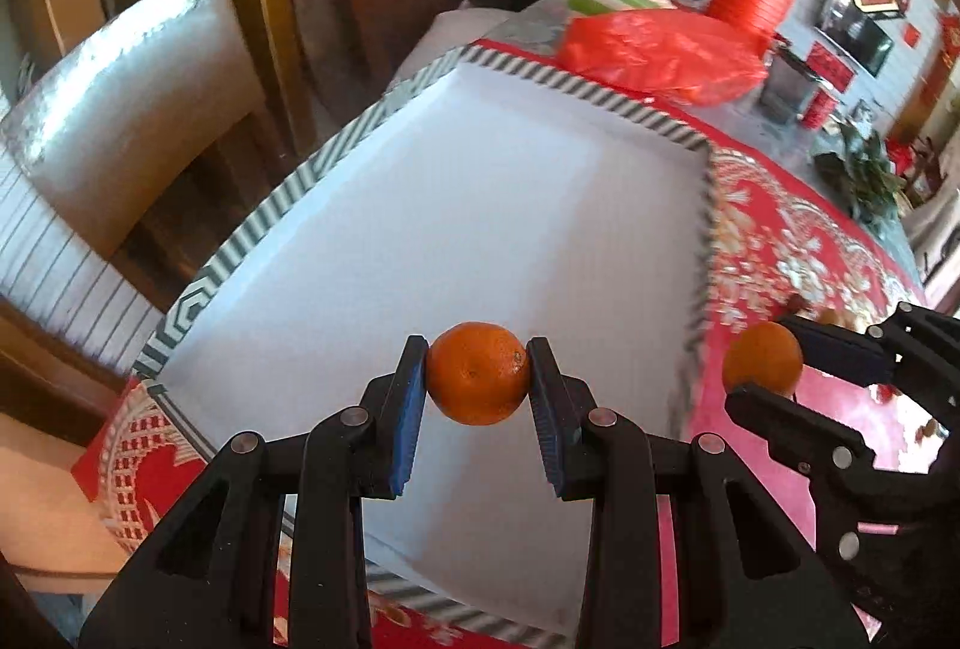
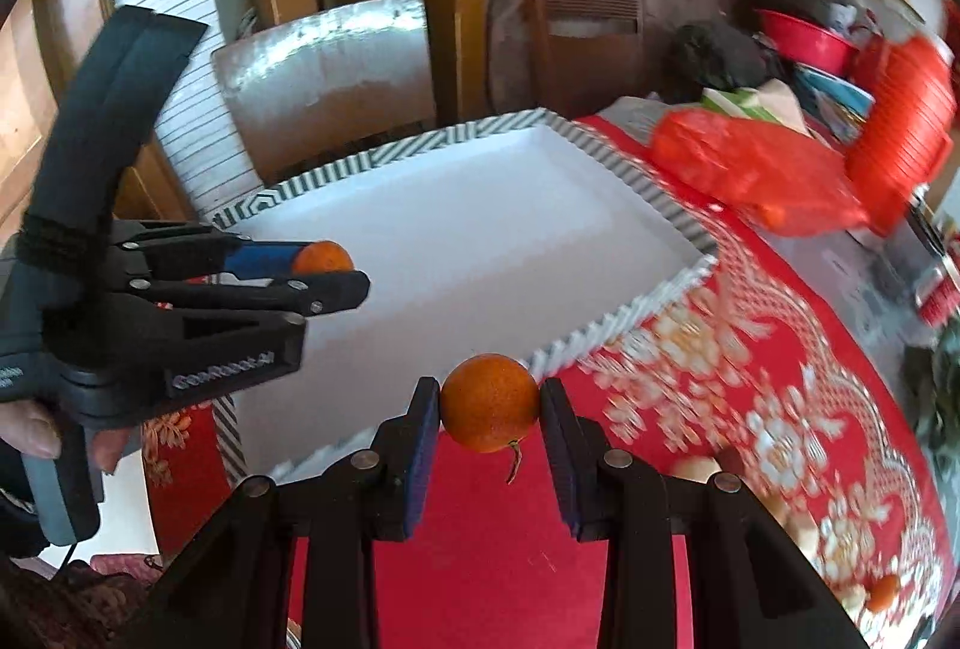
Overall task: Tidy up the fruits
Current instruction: 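Carry both oranges into the white tray and open both grippers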
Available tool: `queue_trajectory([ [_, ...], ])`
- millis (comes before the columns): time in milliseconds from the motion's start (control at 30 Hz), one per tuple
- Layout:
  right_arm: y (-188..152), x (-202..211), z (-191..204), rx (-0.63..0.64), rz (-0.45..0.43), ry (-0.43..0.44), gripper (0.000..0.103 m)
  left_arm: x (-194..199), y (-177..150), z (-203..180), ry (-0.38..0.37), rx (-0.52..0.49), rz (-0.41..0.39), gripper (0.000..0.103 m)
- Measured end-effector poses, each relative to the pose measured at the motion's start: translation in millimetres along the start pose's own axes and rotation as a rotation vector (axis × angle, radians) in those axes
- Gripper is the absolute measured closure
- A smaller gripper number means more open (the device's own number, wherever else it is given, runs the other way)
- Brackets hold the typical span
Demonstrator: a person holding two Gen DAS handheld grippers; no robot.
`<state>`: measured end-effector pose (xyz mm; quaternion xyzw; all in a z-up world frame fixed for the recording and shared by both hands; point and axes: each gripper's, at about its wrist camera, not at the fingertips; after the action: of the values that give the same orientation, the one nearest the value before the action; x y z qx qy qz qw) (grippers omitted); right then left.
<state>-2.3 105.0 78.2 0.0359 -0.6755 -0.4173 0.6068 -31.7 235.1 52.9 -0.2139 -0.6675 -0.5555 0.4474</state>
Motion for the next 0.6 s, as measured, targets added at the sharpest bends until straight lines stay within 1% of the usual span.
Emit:
queue_trajectory([
  [200, 15.1, -31.5, 16.9, 0.044, 0.045, 0.043, 0.07, -17.9, 0.4, 11.8, 0.017, 0.019, 0.035, 0.071],
  [400, 15.7, -53.6, 22.7, 0.054, 0.086, 0.074, 0.07, -30.8, 0.3, 16.6, 0.025, 0.032, 0.053, 0.071],
  [600, 14.0, -63.8, 23.8, 0.049, 0.103, 0.089, 0.07, -38.3, -1.0, 20.3, 0.038, 0.041, 0.064, 0.071],
])
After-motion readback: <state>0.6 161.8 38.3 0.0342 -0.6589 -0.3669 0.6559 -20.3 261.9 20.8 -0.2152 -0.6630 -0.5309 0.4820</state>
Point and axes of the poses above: each gripper's, at about its wrist camera, not at the fingertips, and x roughly against the way its jaws point, z to its left, y to its top, and after that the axes turned 7 degrees about y, right-handed
